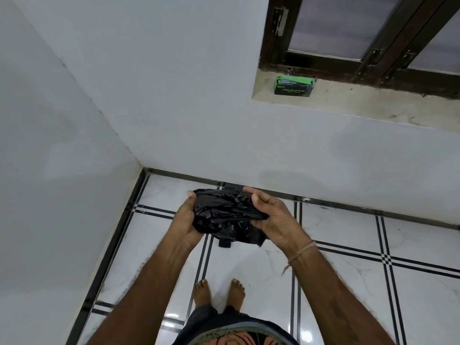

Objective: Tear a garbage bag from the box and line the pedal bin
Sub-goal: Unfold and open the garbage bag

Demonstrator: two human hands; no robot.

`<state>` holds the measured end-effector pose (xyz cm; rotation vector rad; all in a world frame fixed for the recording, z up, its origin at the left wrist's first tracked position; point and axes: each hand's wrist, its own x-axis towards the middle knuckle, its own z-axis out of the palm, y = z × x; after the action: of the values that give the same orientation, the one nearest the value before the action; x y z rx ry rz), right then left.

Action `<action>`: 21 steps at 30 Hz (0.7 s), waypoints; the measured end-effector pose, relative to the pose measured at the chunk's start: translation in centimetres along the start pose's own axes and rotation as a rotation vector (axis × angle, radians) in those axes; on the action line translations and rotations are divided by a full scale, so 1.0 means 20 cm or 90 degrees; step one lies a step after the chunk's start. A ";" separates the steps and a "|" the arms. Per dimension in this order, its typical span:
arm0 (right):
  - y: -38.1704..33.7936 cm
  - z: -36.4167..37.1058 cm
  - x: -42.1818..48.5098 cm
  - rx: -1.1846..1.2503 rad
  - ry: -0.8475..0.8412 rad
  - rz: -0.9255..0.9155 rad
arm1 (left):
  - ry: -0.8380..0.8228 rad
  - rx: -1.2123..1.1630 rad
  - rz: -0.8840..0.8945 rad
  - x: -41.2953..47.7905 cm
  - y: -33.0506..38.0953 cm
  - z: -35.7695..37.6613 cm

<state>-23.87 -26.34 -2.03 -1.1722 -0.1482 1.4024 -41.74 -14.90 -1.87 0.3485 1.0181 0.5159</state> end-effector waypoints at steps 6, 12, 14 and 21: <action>-0.03 0.04 0.00 0.173 -0.032 -0.014 | -0.026 0.030 -0.018 -0.01 -0.07 -0.07; 0.02 -0.04 0.02 -0.071 -0.038 -0.026 | -0.008 0.011 -0.026 0.01 0.05 -0.15; 0.02 -0.07 0.03 -0.056 -0.028 -0.038 | -0.042 0.023 0.003 0.01 0.08 -0.18; -0.04 -0.13 0.11 -0.073 0.034 -0.070 | -0.189 0.187 -0.012 0.00 0.07 -0.31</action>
<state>-21.02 -25.82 -3.86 -1.2759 -0.2540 1.2779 -47.45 -13.59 -4.17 0.6564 0.8063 0.2855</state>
